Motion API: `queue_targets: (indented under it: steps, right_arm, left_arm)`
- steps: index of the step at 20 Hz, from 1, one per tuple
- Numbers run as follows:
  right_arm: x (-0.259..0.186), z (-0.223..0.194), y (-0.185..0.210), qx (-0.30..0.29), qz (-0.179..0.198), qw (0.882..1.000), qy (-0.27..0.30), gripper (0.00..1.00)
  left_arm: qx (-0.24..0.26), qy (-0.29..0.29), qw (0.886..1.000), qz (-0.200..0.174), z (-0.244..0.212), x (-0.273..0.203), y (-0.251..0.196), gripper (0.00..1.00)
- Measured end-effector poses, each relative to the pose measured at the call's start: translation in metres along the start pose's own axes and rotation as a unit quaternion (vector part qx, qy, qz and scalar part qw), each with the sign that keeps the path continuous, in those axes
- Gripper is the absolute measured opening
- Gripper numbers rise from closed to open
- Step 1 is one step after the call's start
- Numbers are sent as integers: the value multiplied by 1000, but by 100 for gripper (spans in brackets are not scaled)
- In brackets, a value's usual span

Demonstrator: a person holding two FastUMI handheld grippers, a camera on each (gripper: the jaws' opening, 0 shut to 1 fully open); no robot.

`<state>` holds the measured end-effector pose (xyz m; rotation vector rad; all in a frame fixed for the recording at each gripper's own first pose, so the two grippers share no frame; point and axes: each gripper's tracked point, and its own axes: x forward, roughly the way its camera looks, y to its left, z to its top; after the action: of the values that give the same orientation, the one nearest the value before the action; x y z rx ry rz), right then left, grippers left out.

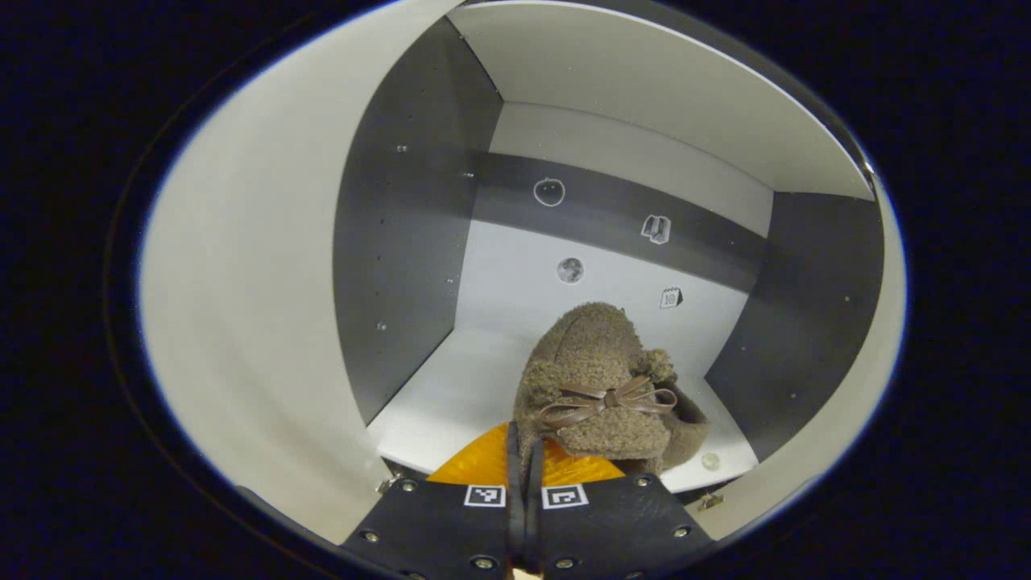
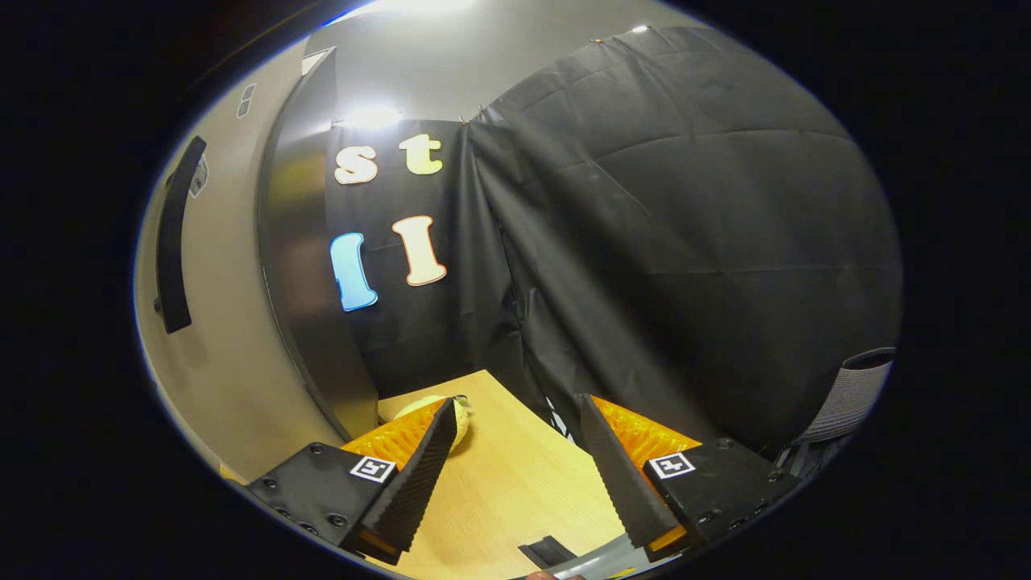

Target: Grab one shoe with the right hand and put it into the shoe cabinet, grab the other shoe with the left hand and put it into the shoe cabinet; then close the right door with the right hand and the left door with the left hand.

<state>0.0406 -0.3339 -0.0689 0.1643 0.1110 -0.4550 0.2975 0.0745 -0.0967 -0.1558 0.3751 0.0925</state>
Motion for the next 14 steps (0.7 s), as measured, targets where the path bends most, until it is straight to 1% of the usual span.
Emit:
queue_targets:
  steps: [1, 4, 7, 9, 10, 13, 14]
  right_arm:
    - [0, 3, -2, 1, -2, 1000, -1, 98]
    - [0, 7, -10, -1, -12, 1000, -9, 98]
    - [1, 4, -17, 4, -18, 1000, -5, 98]
    - [1, 3, -19, 5, -18, 1000, -2, 98]
    - [1, 1, -21, 3, -20, 1000, 0, 98]
    - [2, -3, -22, -4, -19, 1000, 9, 98]
    - [2, -2, -23, -6, -19, 1000, 10, 98]
  left_arm:
    - [-2, -3, 1000, -1, 6, 11, -4, 0]
    - [4, -17, 1000, -12, 19, 41, -14, 1]
    - [19, -10, 1000, -4, 13, 72, -17, 1]
    - [18, -2, 1000, -1, 7, 87, -21, 0]
    - [19, -1, 1000, 2, 5, 93, -21, 1]
    - [37, 5, 999, 14, 1, 105, -20, 1]
    - [41, 7, 999, 16, 1, 107, -19, 8]
